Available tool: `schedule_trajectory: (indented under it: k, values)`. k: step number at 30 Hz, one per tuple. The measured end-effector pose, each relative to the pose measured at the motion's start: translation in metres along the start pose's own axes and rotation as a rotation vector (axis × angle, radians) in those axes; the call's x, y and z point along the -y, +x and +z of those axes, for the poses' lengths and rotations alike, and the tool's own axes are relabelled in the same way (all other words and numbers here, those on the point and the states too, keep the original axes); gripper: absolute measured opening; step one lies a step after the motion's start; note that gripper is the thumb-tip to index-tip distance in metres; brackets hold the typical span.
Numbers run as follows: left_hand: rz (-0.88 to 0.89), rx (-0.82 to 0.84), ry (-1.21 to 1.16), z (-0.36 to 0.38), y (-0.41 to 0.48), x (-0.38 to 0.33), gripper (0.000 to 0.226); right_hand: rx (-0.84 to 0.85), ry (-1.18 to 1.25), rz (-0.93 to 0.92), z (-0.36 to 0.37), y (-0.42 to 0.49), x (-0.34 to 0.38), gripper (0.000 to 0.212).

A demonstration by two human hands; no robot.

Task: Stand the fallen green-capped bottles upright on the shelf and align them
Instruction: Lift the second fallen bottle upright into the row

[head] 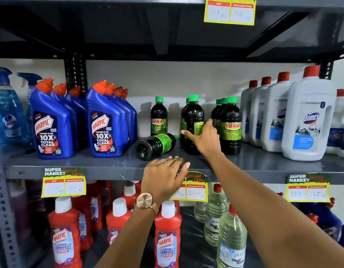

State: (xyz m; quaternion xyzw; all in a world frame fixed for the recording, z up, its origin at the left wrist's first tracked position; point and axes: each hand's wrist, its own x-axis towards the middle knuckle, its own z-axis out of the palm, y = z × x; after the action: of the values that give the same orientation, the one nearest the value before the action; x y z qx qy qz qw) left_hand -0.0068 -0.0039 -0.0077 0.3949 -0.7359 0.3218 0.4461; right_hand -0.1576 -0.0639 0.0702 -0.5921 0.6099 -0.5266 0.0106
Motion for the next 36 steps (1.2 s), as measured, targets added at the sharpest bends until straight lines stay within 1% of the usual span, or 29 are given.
schedule_trajectory:
  k: [2, 3, 5, 6, 7, 10, 11, 13, 15, 16, 17, 20, 22, 23, 24, 26, 28, 34, 36]
  values:
    - [0.003, -0.007, 0.000, 0.000, 0.000, 0.000, 0.042, 0.067, 0.076, 0.040, 0.003, 0.001, -0.004, 0.080]
    - [0.004, -0.009, -0.005, 0.000, 0.000, 0.000, 0.041, 0.113, 0.134, 0.093, 0.003, 0.002, -0.007, 0.077]
    - [0.003, -0.015, -0.010, 0.000, 0.000, -0.001, 0.039, 0.178, 0.212, 0.176, 0.001, 0.006, -0.016, 0.064]
    - [0.000, -0.017, -0.007, 0.000, 0.000, -0.001, 0.039, 0.191, 0.203, 0.181, -0.001, 0.007, -0.019, 0.061]
    - [-0.004, -0.017, -0.003, 0.000, 0.000, -0.001, 0.039, 0.193, 0.172, 0.169, -0.002, 0.007, -0.021, 0.062]
    - [-0.027, -0.002, -0.008, 0.001, 0.000, -0.001, 0.041, 0.152, 0.061, 0.093, 0.001, 0.006, -0.020, 0.084]
    - [-0.032, 0.006, -0.010, 0.001, 0.000, -0.002, 0.041, 0.143, 0.032, 0.084, 0.003, 0.006, -0.019, 0.087]
    - [-0.037, 0.010, -0.004, 0.001, 0.000, -0.002, 0.041, 0.159, 0.027, 0.088, 0.006, 0.007, -0.018, 0.080]
    - [-0.040, 0.015, -0.003, 0.000, 0.000, -0.002, 0.040, 0.201, 0.094, 0.127, 0.006, 0.008, -0.018, 0.065]
    - [-0.041, 0.017, -0.002, 0.000, 0.000, -0.002, 0.040, 0.212, 0.117, 0.137, 0.005, 0.008, -0.020, 0.061]
    - [-0.043, 0.018, 0.000, 0.000, 0.000, -0.002, 0.040, 0.213, 0.114, 0.140, 0.004, 0.008, -0.021, 0.063]
    - [-0.055, 0.026, -0.003, 0.001, 0.000, -0.002, 0.043, 0.158, 0.042, 0.111, 0.001, 0.005, -0.019, 0.089]
    - [-0.062, 0.030, -0.012, 0.001, 0.000, -0.003, 0.046, 0.136, -0.044, 0.080, 0.003, 0.002, -0.017, 0.099]
    - [-0.063, 0.031, -0.016, 0.001, 0.000, -0.003, 0.047, 0.148, -0.066, 0.077, 0.004, 0.001, -0.016, 0.100]
    - [-0.062, 0.030, -0.018, 0.001, 0.000, -0.003, 0.048, 0.159, -0.041, 0.081, 0.005, 0.002, -0.015, 0.097]
    - [-0.058, 0.030, -0.024, 0.000, 0.000, -0.003, 0.050, 0.193, 0.064, 0.123, 0.005, 0.005, -0.017, 0.082]
    - [-0.057, 0.034, -0.027, -0.001, 0.000, -0.003, 0.051, 0.201, 0.098, 0.135, 0.003, 0.007, -0.021, 0.076]
    - [-0.060, 0.043, -0.017, -0.001, 0.001, -0.003, 0.052, 0.175, -0.078, 0.083, 0.007, 0.004, -0.018, 0.104]
    - [-0.057, 0.050, -0.016, -0.001, 0.000, -0.002, 0.052, 0.186, -0.060, 0.084, 0.008, 0.005, -0.018, 0.107]
